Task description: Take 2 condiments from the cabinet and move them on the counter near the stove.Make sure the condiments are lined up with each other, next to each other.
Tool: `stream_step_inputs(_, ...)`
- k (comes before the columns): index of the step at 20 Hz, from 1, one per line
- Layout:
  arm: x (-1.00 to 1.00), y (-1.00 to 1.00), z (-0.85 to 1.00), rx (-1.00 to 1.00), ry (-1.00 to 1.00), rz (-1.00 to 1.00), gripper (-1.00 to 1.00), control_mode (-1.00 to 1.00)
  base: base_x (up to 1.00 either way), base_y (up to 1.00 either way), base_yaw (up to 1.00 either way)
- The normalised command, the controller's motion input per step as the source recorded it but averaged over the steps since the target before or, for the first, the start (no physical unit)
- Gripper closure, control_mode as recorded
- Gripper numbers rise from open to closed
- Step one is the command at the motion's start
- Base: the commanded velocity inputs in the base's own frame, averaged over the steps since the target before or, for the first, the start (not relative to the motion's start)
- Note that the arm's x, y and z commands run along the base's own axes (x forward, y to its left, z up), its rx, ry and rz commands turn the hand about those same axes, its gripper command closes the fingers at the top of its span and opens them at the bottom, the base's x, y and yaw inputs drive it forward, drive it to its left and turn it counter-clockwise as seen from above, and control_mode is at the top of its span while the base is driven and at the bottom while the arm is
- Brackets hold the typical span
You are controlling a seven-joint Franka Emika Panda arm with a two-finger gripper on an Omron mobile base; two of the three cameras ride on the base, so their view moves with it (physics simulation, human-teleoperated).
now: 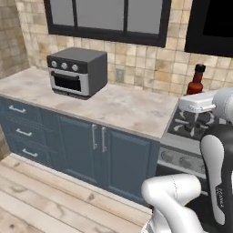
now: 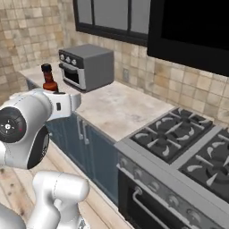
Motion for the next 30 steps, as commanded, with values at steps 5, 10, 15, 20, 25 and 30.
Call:
stream_step_inputs(5, 0.0, 0.0, 0.0, 0.0, 0.0, 0.0, 1.0, 1.0, 0.01, 0.13, -0.5)
stream_step_inputs(10, 0.0, 0.0, 0.0, 0.0, 0.0, 0.0, 1.0, 1.0, 0.04, 0.36, -0.46)
stream_step_inputs(15, 0.0, 0.0, 0.0, 0.0, 0.0, 0.0, 1.0, 1.0, 0.0, 0.59, -0.33)
stream_step_inputs(20, 0.0, 0.0, 0.0, 0.0, 0.0, 0.0, 1.0, 1.0, 0.0, 0.78, -0.26)
stream_step_inputs(25, 0.0, 0.0, 0.0, 0.0, 0.0, 0.0, 1.0, 1.0, 0.0, 0.61, -0.25)
stream_step_inputs(30, 0.0, 0.0, 0.0, 0.0, 0.0, 0.0, 1.0, 1.0, 0.17, 0.37, -0.22)
